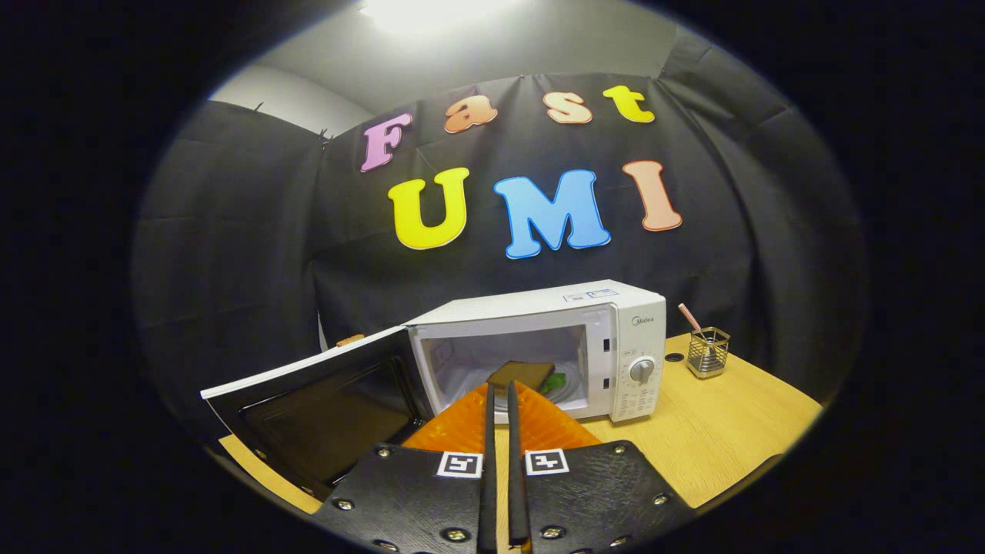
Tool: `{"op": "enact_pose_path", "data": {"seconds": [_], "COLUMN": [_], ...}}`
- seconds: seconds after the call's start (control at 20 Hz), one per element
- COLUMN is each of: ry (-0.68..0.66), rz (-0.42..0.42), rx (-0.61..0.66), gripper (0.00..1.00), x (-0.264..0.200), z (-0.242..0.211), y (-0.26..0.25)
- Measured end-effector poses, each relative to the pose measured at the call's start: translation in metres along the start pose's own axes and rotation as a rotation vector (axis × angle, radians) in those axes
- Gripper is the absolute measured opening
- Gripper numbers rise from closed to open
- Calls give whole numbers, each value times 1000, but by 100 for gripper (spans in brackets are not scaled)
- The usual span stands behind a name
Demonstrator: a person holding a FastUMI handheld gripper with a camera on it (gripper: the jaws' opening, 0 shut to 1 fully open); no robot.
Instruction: Open the microwave, put the food inside, and close the microwave door.
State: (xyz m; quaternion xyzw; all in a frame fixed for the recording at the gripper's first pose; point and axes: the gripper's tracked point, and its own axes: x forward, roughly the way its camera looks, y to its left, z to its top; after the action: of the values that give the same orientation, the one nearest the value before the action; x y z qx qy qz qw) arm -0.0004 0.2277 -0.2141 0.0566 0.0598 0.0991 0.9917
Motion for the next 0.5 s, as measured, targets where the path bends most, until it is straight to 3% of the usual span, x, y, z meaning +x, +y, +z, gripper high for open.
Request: {"op": "enact_pose_path", "data": {"seconds": [0.5], "ry": [3], "rz": [255], "rx": [-19], "gripper": [6], "x": [-51], "z": [-4], "y": [122]}}
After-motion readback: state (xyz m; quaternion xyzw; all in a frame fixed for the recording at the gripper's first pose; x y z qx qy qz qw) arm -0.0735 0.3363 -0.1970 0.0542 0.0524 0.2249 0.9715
